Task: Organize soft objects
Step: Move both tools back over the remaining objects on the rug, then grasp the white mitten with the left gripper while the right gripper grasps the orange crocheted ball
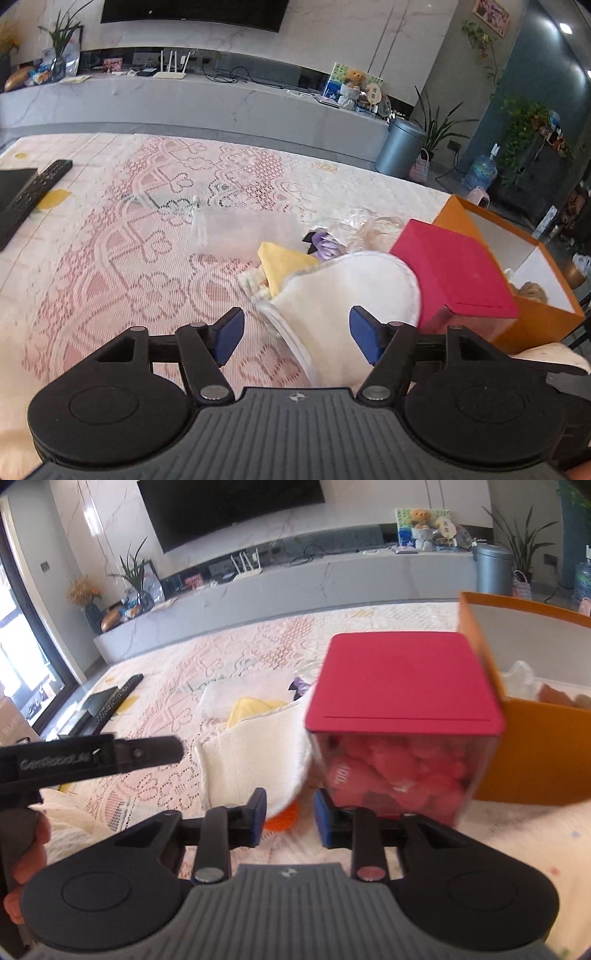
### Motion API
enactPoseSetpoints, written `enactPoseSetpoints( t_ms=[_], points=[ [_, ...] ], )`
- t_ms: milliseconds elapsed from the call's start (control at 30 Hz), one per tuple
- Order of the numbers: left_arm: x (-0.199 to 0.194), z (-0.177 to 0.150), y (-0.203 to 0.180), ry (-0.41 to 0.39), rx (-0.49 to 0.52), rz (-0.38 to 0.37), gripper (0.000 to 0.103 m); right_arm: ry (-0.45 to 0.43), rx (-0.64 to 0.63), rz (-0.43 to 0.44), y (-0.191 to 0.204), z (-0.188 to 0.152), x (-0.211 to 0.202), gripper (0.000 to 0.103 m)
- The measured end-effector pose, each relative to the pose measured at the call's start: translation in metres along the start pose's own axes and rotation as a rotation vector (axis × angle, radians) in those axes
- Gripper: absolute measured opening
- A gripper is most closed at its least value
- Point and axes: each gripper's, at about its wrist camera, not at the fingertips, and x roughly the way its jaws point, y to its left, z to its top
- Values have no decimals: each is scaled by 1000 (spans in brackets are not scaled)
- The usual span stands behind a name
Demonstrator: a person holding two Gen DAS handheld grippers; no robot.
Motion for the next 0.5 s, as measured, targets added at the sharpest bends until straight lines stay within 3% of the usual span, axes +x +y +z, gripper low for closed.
enactPoseSetpoints(
  t_ms=[167, 233, 367, 433, 500],
  points=[
    [39, 4, 10, 73, -22, -30, 80, 27, -16, -28, 4, 0, 21, 17],
    [48, 2, 13, 88, -39, -57, 77, 29, -21, -35, 3, -1, 24, 10],
    [54, 0, 13, 91, -44, -92, 65, 35, -14, -37, 1, -1, 34, 8],
    [52, -2, 11, 79, -30, -94, 49, 38, -3, -38, 0, -1, 38, 8],
    [48, -3, 5, 52, 7, -74, 24, 40, 2, -43, -1, -1, 40, 8]
  ],
)
